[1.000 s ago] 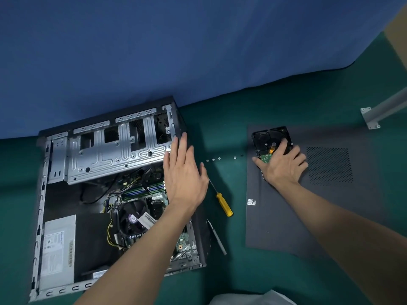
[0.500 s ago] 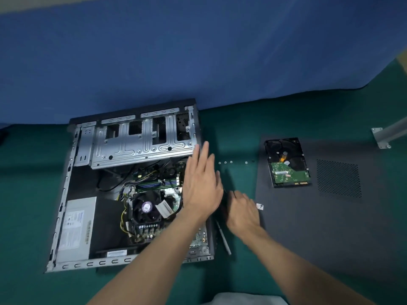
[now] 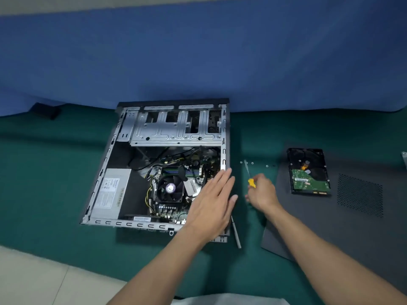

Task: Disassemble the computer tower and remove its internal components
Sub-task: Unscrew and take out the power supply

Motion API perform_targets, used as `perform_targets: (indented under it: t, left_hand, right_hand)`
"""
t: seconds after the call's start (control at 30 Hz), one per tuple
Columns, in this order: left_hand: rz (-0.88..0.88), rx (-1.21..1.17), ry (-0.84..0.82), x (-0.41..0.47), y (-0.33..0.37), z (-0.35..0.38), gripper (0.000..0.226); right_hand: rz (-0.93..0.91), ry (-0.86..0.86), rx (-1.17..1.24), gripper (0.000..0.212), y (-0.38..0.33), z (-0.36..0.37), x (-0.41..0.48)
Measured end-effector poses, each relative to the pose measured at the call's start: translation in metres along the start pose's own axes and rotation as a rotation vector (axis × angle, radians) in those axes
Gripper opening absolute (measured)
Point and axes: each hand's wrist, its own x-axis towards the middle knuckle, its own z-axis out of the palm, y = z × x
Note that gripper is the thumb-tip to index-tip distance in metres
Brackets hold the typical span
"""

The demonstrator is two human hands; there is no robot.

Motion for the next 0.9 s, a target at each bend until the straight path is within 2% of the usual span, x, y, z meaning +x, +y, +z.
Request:
perform_targets:
  t: [0.1, 0.17, 0.3, 0.4, 0.5, 0.6, 0.67, 0.77, 0.9]
  left_hand:
    - [0.040, 0.004, 0.025, -0.026, -0.013, -0.010, 0.044]
    - [0.062, 0.010, 0.071, -0.044, -0.027, -0.013, 0.038]
    - [0.066, 0.040, 0.210, -0.079, -0.068, -0.020, 0.032]
    - [-0.005, 0.074, 0.284, -0.107, -0.100, -0.032, 0.026]
    - [-0.225, 0.155, 0.147, -0.132, -0.131, -0.048, 0.053]
    - [-0.313, 0.068, -0.005, -0.150, -0.164, -0.055, 0.068]
    - [-0.258, 0.017, -0.064, -0.153, -0.174, -0.060, 0.068]
    - [-0.232, -0.068, -0.120, -0.152, -0.178, -0.066, 0.060]
    - [-0.203, -0.201, -0.104, -0.153, -0.184, -0.072, 0.051]
  right_hand:
    - [-0.034, 0.110, 0.278, 0.016, -0.024, -0.012, -0.021]
    - [-0.112, 0.191, 0.336, 0.014, -0.040, -0.012, -0.043]
    - [-0.400, 0.316, 0.071, 0.012, -0.066, 0.016, -0.096]
    - [-0.505, 0.342, -0.233, 0.015, -0.074, 0.054, -0.126]
    - [-0.512, 0.388, -0.516, 0.018, -0.077, 0.082, -0.143]
    - [-0.460, 0.465, -0.590, 0.018, -0.083, 0.092, -0.149]
    - [-0.423, 0.491, -0.591, 0.023, -0.088, 0.094, -0.152]
    - [-0.392, 0.526, -0.579, 0.018, -0.096, 0.098, -0.157]
    - [-0.450, 0.503, -0.351, 0.020, -0.108, 0.121, -0.174]
